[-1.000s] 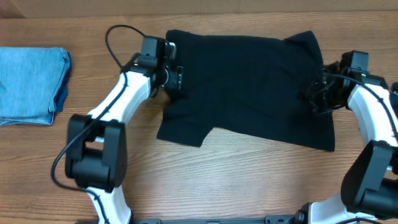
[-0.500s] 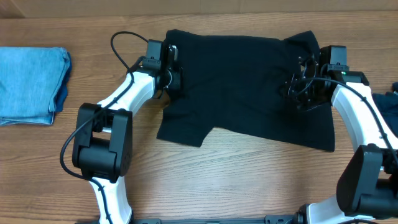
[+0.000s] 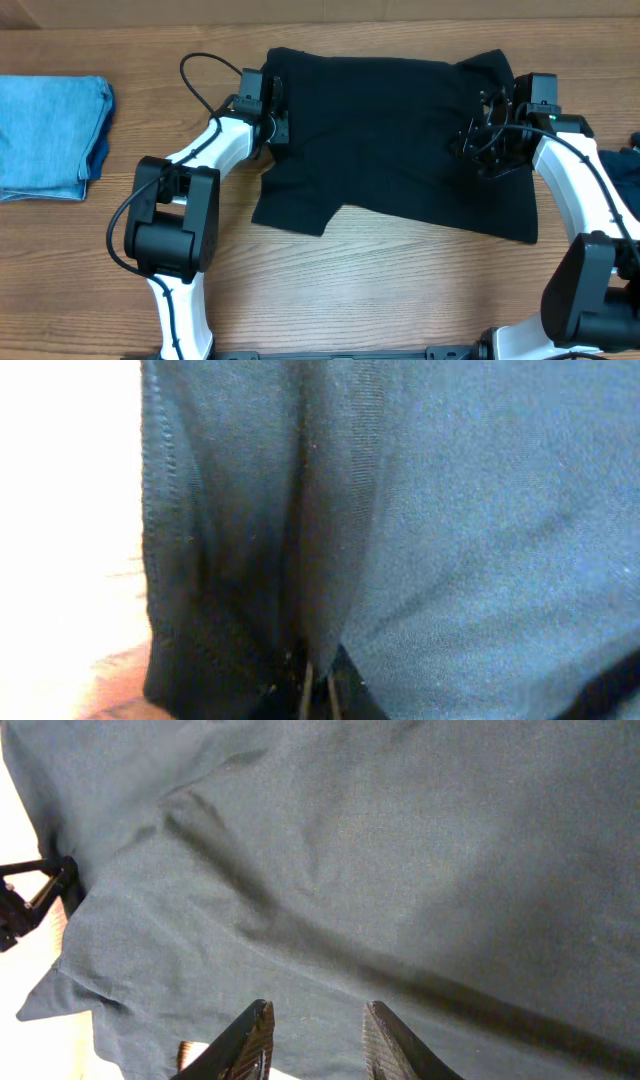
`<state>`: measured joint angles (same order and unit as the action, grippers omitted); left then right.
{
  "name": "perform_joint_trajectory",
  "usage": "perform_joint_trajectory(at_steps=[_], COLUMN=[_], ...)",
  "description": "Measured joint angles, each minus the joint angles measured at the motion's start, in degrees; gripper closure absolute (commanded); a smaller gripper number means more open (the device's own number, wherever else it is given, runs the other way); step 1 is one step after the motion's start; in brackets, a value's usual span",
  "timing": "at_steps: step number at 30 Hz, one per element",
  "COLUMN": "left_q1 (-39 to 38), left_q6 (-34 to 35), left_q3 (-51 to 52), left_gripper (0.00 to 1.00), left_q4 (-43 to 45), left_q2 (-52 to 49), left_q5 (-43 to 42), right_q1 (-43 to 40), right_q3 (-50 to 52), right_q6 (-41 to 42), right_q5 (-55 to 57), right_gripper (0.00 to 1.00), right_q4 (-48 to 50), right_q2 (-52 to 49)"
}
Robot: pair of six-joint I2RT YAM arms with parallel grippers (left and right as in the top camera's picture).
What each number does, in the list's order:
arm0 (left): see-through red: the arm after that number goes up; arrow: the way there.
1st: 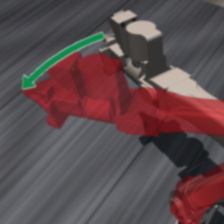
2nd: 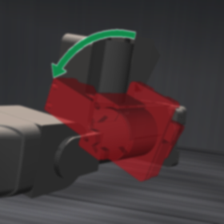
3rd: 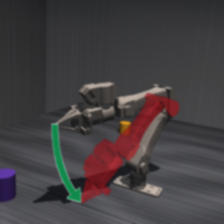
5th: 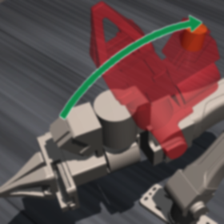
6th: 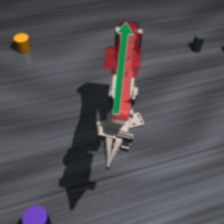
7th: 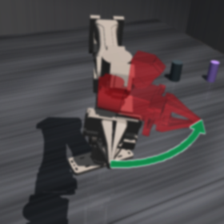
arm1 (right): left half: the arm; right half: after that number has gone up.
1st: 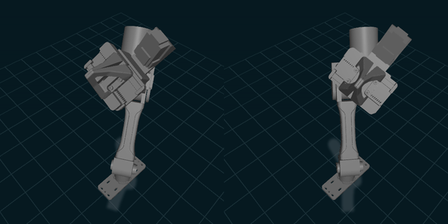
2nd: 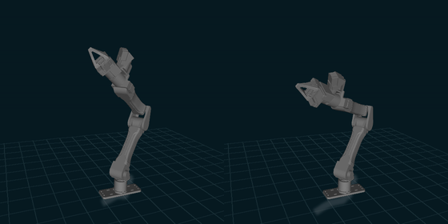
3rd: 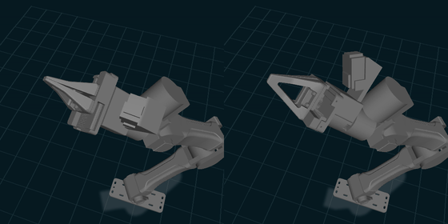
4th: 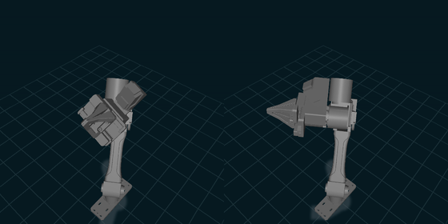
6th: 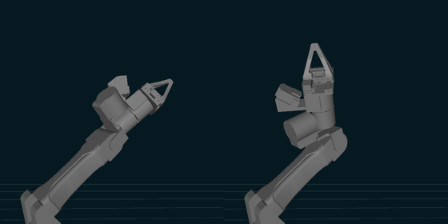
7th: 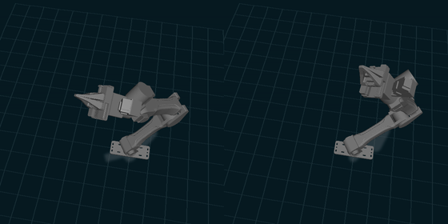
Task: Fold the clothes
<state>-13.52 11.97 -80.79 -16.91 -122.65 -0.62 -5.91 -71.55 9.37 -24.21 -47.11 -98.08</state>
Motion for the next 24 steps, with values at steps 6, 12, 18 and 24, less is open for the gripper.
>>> perform_joint_trajectory(at_steps=[6,12,18,24], left_q1=[0.57,6.38,14.78,19.39], left_q6=[-0.09,-0.09,-0.09,0.02], left_q3=[-0.04,-1.36,-5.81,-11.04], left_gripper=[0.96,0.96,0.88,0.57], left_q4=[4.63,8.63,8.90,3.91], left_q2=[-0.59,-0.92,-1.14,-1.14], left_q5=[7.56,11.10,12.87,10.99], right_q1=[0.00,0.00,0.00,0.28], right_q3=[0.00,0.00,0.00,0.00], right_q6=[-0.02,-0.02,-0.24,-1.01], right_q5=[-0.02,-0.02,0.02,0.04], right_gripper=[0.66,0.66,0.64,0.55], right_q4=[-0.09,-0.70,-1.86,-2.95], right_q2=[0.00,0.00,0.00,0.00])
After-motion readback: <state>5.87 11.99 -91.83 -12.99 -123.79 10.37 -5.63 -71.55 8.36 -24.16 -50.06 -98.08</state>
